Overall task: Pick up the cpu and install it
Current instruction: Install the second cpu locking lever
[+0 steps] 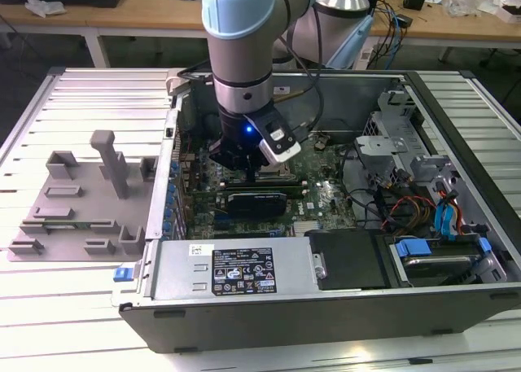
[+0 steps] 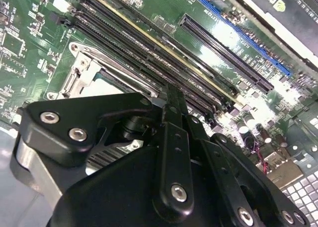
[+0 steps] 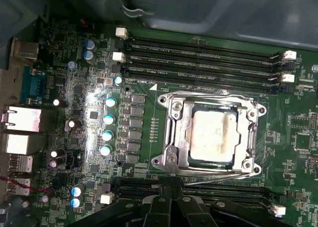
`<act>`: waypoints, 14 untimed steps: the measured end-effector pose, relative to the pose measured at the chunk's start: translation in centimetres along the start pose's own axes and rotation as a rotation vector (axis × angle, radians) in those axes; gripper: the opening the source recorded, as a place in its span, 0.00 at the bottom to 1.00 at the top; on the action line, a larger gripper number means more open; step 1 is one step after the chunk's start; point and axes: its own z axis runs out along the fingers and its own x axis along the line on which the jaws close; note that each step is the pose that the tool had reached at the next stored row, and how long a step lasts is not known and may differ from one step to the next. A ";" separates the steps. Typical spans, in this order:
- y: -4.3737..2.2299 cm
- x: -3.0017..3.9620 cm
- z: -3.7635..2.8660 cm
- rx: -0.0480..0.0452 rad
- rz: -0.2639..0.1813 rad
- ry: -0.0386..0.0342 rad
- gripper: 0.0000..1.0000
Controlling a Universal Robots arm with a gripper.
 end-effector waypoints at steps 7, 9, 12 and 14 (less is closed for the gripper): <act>-0.59 0.47 -0.06 -0.0247 0.002 -0.0032 0.11; -0.59 0.50 -0.06 -0.0277 0.002 -0.0051 0.11; -0.56 0.87 -0.04 -0.0488 0.003 -0.0198 0.11; -0.54 1.17 0.11 -0.0556 0.004 -0.0254 0.11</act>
